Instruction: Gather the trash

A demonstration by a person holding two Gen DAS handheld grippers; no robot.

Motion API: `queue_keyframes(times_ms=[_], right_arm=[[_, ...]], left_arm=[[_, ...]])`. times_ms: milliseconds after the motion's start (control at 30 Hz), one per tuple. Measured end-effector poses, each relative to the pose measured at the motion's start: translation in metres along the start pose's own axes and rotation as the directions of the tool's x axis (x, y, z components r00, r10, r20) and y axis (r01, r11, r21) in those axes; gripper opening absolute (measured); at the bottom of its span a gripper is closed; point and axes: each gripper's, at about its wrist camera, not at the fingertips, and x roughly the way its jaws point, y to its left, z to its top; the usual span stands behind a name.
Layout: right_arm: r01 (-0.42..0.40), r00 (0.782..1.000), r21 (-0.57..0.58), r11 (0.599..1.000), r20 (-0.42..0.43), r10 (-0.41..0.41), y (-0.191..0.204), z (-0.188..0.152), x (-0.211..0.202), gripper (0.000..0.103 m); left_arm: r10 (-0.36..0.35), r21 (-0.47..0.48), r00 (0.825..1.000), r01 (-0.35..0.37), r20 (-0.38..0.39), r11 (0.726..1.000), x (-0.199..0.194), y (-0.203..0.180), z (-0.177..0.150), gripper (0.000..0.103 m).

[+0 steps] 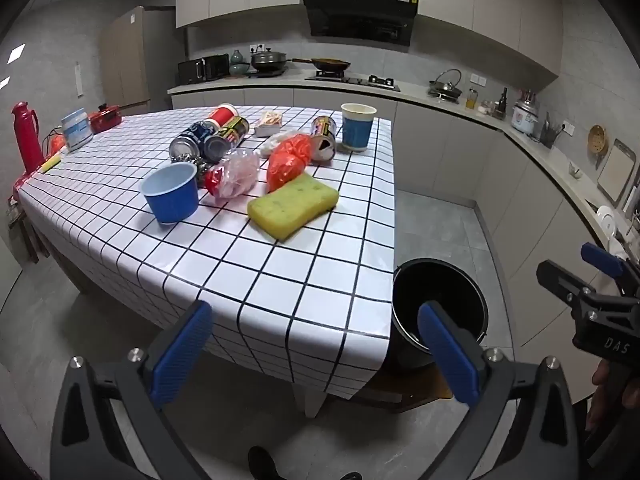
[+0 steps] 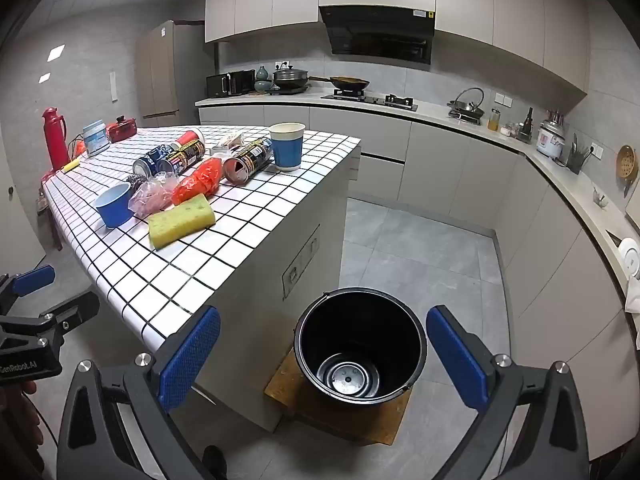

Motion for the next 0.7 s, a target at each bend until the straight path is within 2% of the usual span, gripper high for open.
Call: queue_keyframes(times_ms=[700], right_arm=[[0.003, 1.000, 0.002, 1.000, 0.008, -0.003, -0.0051, -0.0028, -0.0038, 0.103]], left_arm=[[-0.006, 0.010, 1.000, 0.006, -0.003, 1.000, -0.0010, -0.0063, 0.0006, 0.103]])
